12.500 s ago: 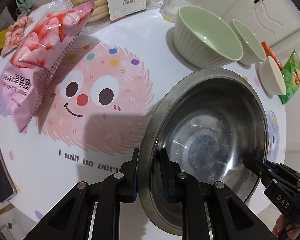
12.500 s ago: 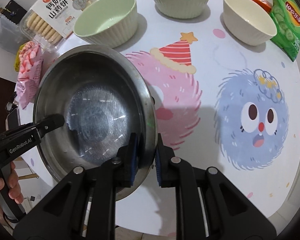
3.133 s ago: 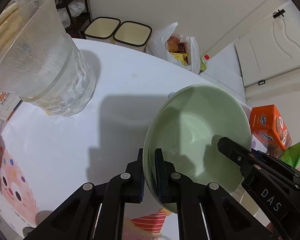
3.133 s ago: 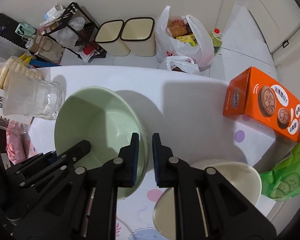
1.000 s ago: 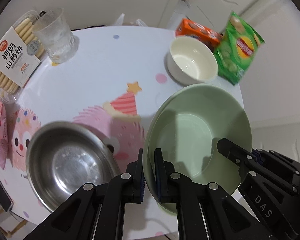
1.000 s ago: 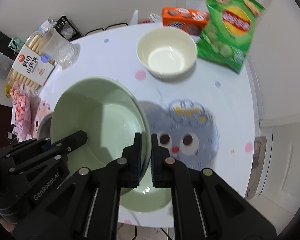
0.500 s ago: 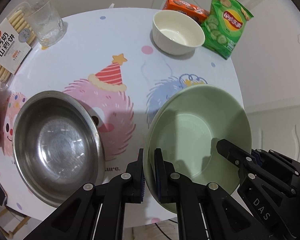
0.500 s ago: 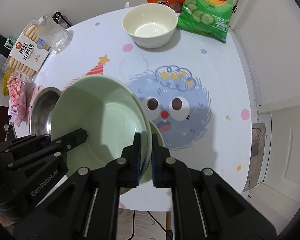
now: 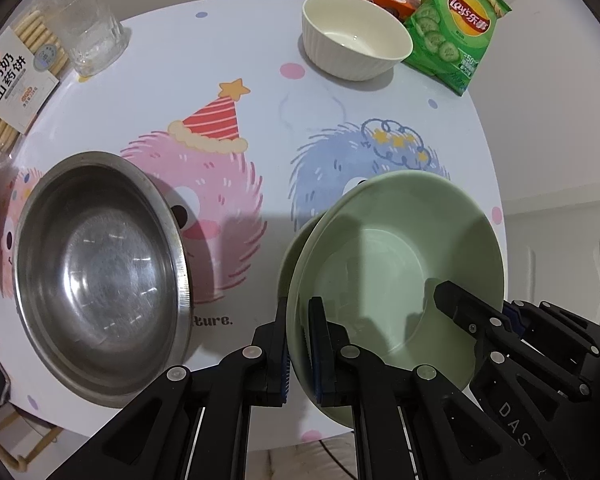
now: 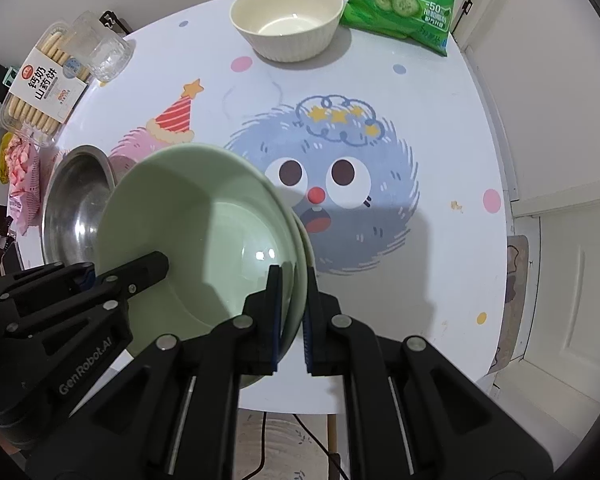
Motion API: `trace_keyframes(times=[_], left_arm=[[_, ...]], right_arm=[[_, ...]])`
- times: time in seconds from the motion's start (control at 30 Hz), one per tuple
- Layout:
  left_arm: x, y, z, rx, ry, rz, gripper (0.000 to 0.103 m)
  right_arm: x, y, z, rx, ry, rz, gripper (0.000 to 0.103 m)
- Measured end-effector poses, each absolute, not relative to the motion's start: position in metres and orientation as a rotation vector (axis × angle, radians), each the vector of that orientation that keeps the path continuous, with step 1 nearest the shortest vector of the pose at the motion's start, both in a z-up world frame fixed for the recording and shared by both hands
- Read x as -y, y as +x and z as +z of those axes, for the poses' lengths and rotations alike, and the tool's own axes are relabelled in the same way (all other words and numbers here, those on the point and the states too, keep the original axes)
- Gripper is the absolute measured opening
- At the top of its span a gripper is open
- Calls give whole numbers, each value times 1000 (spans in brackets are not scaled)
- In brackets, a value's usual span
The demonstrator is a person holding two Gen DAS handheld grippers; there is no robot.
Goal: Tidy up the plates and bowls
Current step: 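Lift and carry the second green bowl over the first green bowl, then lower the green bowl into the first green bowl and open both tools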
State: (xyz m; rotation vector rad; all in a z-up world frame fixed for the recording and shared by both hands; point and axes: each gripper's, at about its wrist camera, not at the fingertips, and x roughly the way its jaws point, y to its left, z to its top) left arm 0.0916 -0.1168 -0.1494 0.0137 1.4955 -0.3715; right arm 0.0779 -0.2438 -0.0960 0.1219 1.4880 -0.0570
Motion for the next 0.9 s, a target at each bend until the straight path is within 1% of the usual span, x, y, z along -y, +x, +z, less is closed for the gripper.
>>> trace_keyframes(times=[0.53,0.6,0.77,0.9], left_arm=[[119,93,-167,-1537,-15,-364,8],[120,93,-167,-1538,-18,-367,10],[123,94,-167,-1550,-40,-374,18],[123,94,-167,-1554,-65,-369,20]], right_arm=[[245,76,-107,-1512,98,-80,10],[245,77,-108,-1517,93,-81,10],[242,78,-110,-1531,72,-89,10],[243,79,-111,-1540,68,-87,10]])
